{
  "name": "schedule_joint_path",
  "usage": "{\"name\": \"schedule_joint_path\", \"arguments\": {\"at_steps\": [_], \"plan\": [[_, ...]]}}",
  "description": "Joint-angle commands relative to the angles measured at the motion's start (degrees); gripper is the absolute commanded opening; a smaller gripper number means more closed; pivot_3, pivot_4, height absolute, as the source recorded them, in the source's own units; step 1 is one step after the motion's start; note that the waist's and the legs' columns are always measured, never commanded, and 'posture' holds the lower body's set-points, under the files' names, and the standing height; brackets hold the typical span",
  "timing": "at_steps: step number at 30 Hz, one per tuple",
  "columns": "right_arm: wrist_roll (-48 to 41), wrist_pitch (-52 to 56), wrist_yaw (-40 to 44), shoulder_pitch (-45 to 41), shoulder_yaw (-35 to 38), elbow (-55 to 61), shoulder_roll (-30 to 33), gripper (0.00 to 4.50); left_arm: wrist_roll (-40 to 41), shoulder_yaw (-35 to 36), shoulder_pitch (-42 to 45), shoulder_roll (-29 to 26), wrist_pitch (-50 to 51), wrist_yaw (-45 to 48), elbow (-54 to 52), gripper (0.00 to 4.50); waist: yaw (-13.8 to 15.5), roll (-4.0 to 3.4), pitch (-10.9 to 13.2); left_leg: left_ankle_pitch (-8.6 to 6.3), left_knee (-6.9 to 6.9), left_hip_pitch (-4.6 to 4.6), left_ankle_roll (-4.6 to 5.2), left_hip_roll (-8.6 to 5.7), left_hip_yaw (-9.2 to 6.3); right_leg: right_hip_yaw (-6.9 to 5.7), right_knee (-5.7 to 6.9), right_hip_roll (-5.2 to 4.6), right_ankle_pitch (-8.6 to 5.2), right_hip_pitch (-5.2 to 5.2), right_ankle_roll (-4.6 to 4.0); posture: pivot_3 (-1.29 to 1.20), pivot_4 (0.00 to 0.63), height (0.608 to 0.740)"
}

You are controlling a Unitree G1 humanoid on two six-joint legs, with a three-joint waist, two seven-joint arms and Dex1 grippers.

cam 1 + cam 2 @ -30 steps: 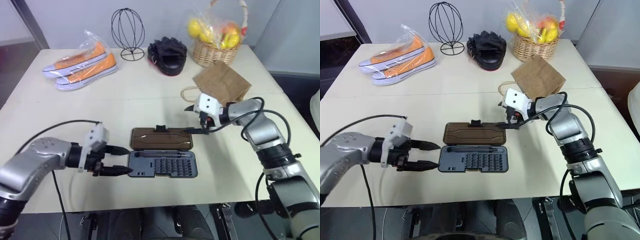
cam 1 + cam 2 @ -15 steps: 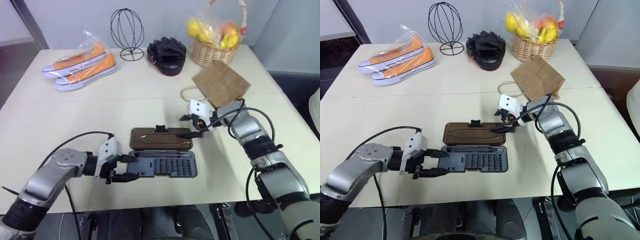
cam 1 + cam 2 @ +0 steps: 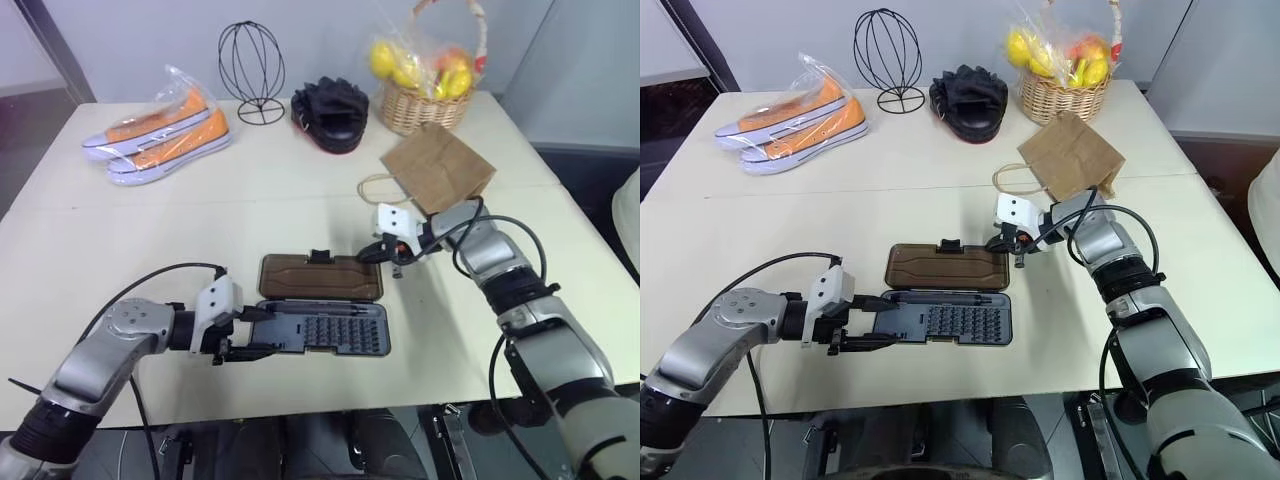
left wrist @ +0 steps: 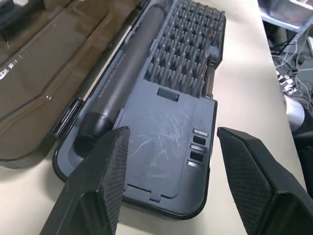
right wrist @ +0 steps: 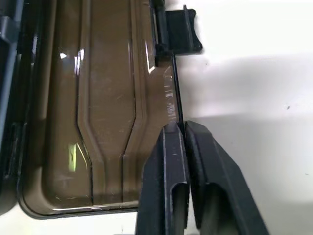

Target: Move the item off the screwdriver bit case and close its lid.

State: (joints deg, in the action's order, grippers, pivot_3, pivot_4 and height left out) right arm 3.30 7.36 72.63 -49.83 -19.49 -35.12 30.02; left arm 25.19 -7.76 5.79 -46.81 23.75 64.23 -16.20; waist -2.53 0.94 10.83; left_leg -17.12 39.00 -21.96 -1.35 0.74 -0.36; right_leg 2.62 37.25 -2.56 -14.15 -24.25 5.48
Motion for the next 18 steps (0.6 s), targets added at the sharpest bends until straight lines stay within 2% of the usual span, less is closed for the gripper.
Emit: {"name": "schedule_joint_path", "arguments": {"at_steps": [1, 2, 5, 7, 9, 18], "plan": [[0.80, -0.62, -0.74, -0.03, 0.24, 0.37, -0.16, 0.03, -0.90, -1.19, -1.54, -0.33, 2.40, -0.14, 0.21, 2.97, -0.01, -0.01, -0.01, 0.00, -0.01, 0.02, 0.00, 0.00, 0.00, 0.01, 0.00, 0.00, 0.00, 0.00, 0.00, 0.00, 0.150, 0.740], [0.97, -0.88, -0.75, 0.10, 0.21, 0.34, -0.11, 0.03, -0.12, -0.94, -1.62, -0.08, 2.79, 0.07, 0.12, 2.97, -0.02, -0.01, -0.01, 0.00, -0.01, 0.01, 0.00, 0.00, 0.00, 0.01, 0.00, 0.00, 0.00, 0.00, 0.00, 0.00, 0.150, 0.740], [1.48, -1.60, -0.78, 0.37, 0.11, 0.17, 0.11, 0.00, 1.09, -0.41, -1.85, 0.03, 3.43, 0.63, -0.23, 2.09, -0.01, -0.01, -0.01, 0.00, -0.01, 0.02, 0.00, 0.01, 0.01, 0.01, 0.00, 0.00, 0.00, 0.00, 0.00, 0.00, 0.150, 0.740], [1.77, -2.06, -0.75, 0.52, 0.04, 0.15, 0.27, 0.00, 1.70, 0.01, -2.03, -0.01, 3.78, 0.92, -0.58, 1.23, -0.02, -0.01, -0.01, 0.00, -0.01, 0.02, 0.00, 0.01, 0.01, 0.02, 0.00, 0.00, 0.00, 0.00, 0.00, 0.00, 0.150, 0.740], [1.75, -2.15, -0.59, 0.70, 0.15, 0.29, 0.35, 0.00, 3.09, 0.71, -1.76, 0.32, 5.26, 0.72, -0.89, 0.13, 0.00, -0.01, -0.01, 0.00, -0.02, 0.02, 0.00, 0.02, 0.01, 0.02, 0.00, -0.01, 0.00, 0.00, 0.00, 0.00, 0.150, 0.740], [2.58, -4.22, -1.25, 0.93, -0.10, 0.93, 0.67, 0.00, 0.18, -0.90, -1.09, -0.36, 5.10, 0.23, -0.54, 0.06, 0.01, -0.01, -0.01, 0.00, -0.02, 0.02, 0.00, 0.02, 0.01, 0.02, 0.00, -0.01, 0.00, 0.00, 0.00, 0.00, 0.150, 0.740]]}}
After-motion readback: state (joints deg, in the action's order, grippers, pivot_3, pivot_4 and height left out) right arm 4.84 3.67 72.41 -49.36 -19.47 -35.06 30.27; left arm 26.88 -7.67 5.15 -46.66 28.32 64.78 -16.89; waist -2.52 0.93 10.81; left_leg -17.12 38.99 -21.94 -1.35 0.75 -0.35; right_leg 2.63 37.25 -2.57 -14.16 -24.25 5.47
